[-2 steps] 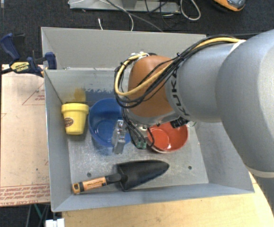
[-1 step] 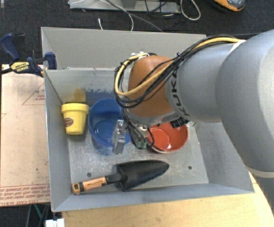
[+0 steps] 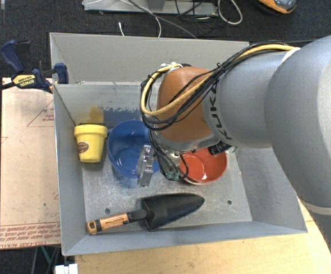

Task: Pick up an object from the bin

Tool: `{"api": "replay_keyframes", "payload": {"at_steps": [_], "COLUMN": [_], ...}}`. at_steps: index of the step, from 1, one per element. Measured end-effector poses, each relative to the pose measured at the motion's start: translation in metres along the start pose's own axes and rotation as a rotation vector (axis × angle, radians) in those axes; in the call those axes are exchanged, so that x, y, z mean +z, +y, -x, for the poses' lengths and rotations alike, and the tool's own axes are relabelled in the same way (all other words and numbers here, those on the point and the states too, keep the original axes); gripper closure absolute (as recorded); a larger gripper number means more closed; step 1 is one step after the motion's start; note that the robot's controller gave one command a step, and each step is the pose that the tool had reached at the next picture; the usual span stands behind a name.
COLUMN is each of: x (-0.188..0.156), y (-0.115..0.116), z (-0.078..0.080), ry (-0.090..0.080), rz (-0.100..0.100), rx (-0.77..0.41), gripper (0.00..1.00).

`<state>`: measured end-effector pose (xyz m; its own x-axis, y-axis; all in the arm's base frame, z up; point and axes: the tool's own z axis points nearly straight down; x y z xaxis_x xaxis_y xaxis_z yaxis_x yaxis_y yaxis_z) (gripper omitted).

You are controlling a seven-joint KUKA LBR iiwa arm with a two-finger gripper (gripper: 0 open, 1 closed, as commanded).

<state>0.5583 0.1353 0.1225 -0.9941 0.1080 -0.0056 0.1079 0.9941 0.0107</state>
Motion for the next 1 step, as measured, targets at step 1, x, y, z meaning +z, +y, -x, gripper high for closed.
{"api": "replay_keyframes", "payload": {"at_steps": [1], "x": [-0.0365], "y": [-0.0167], "z": [0.0231], "ry": [-0.002], "rz": [0.001], "rx": [-0.403], "gripper": [1.00]}}
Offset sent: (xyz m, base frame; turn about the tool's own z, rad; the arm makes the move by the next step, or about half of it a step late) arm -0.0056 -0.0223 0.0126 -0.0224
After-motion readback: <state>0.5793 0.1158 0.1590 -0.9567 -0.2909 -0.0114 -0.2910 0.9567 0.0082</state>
